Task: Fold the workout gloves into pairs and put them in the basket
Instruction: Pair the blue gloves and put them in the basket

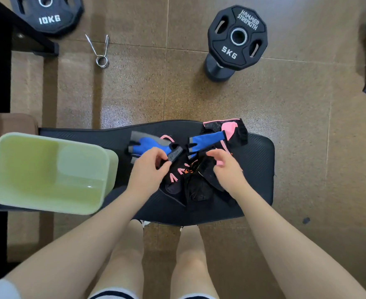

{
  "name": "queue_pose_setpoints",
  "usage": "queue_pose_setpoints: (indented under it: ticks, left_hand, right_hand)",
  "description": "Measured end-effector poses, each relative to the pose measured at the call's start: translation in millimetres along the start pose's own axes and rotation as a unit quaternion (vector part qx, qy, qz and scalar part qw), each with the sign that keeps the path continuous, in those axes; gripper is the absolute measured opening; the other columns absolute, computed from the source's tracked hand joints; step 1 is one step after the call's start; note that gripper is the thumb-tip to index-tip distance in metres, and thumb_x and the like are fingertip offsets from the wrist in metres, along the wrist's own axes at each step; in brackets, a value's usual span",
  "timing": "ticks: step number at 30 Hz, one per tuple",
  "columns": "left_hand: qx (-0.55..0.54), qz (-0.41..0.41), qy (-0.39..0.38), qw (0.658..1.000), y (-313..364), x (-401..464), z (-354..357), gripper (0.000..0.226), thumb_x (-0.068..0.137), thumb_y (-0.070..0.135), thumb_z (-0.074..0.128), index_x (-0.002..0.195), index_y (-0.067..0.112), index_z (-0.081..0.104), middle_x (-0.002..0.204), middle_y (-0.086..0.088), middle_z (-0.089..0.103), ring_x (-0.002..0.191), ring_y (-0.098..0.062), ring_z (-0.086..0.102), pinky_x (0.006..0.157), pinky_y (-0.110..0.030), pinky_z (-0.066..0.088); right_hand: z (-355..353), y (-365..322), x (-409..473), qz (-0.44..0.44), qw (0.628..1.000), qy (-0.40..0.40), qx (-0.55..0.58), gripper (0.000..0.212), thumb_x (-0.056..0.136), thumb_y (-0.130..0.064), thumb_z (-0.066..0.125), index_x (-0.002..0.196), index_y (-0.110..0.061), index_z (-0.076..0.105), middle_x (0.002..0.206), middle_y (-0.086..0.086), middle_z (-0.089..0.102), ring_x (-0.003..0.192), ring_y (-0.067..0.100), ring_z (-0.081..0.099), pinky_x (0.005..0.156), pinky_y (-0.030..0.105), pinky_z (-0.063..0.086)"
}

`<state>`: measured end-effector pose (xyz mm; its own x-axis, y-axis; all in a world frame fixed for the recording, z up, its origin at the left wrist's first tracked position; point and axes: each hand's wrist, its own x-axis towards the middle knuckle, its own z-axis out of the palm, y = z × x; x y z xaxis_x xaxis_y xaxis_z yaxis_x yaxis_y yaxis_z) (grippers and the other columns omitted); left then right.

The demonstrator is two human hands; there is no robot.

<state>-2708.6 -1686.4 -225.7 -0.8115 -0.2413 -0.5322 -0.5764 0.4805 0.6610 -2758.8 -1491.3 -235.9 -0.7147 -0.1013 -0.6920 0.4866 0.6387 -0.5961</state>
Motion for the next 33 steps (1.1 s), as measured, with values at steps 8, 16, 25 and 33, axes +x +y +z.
queue_pose_setpoints:
  ticks: [8, 16, 25, 33]
  left_hand:
    - [0.075, -0.040, -0.129, 0.988, -24.4, 8.3, 55.1, 0.031, 0.089, 0.010, 0.048, 0.120, 0.010, 0.056, 0.110, -0.007, 0.062, 0.103, -0.023, 0.057, 0.088, -0.027, 0.039]
    - [0.163, 0.092, -0.038, 0.982, -19.0, 55.1, 74.7, 0.038, 0.091, 0.015, 0.049, 0.129, 0.010, 0.046, 0.139, -0.007, 0.043, 0.128, -0.024, 0.039, 0.102, -0.033, 0.033]
    - [0.304, 0.025, -0.073, 0.949, -15.4, 55.6, 94.5, 0.062, 0.085, 0.019, 0.060, 0.139, 0.014, 0.029, 0.140, -0.006, 0.033, 0.116, -0.027, 0.043, 0.077, -0.040, 0.049]
    - [0.141, 0.043, -0.012, 0.989, -14.2, 54.6, 86.0, 0.042, 0.085, 0.005, 0.050, 0.127, 0.010, 0.048, 0.119, -0.010, 0.056, 0.115, -0.026, 0.048, 0.094, -0.034, 0.038]
  right_hand:
    - [-6.1, 37.7, 36.5, 0.043, 0.989, 0.109, -0.090, 0.033, 0.089, -0.006, 0.049, 0.122, -0.007, 0.051, 0.131, 0.013, 0.045, 0.118, 0.027, 0.047, 0.098, 0.032, 0.036]
    - [6.2, 57.1, 54.1, -0.045, 0.964, 0.070, -0.253, 0.034, 0.089, -0.017, 0.058, 0.122, -0.012, 0.054, 0.119, 0.010, 0.059, 0.111, 0.031, 0.049, 0.092, 0.039, 0.040]
    - [-29.9, 96.7, 40.2, -0.098, 0.961, 0.055, -0.253, 0.028, 0.084, 0.004, 0.048, 0.099, -0.008, 0.069, 0.097, 0.012, 0.052, 0.084, 0.034, 0.055, 0.072, 0.037, 0.049]
    - [-8.5, 59.6, 60.0, -0.161, 0.957, 0.112, -0.215, 0.046, 0.081, 0.004, 0.052, 0.125, -0.010, 0.054, 0.132, 0.012, 0.052, 0.118, 0.036, 0.047, 0.098, 0.046, 0.042]
